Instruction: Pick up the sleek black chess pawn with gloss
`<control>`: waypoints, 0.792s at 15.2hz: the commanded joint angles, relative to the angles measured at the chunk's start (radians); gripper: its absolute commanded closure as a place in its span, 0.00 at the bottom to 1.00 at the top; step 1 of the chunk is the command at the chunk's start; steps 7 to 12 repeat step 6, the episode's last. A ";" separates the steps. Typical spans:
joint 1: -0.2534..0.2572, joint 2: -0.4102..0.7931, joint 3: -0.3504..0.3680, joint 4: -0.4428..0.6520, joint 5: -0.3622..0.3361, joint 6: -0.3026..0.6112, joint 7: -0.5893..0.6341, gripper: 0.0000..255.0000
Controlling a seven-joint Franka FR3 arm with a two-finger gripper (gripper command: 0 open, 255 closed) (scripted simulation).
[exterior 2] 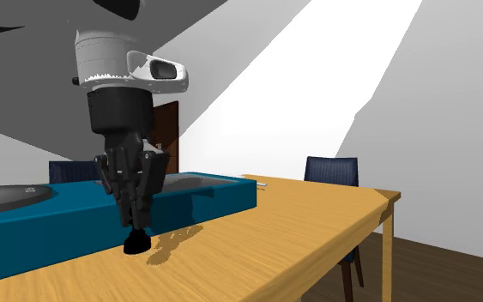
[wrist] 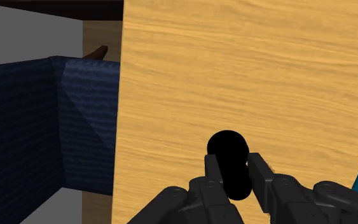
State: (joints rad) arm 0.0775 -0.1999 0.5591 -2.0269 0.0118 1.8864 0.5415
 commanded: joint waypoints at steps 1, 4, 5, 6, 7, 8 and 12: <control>-0.001 -0.001 -0.003 0.028 0.000 -0.030 -0.004 1.00; -0.003 -0.003 -0.005 0.067 0.001 -0.070 -0.007 1.00; -0.003 -0.003 -0.005 0.069 0.001 -0.072 -0.008 1.00; -0.003 -0.003 -0.005 0.069 0.001 -0.072 -0.007 1.00; -0.003 -0.003 -0.005 0.069 0.001 -0.072 -0.007 1.00; -0.003 -0.003 -0.005 0.069 0.001 -0.072 -0.007 1.00; -0.003 -0.003 -0.005 0.069 0.001 -0.072 -0.007 1.00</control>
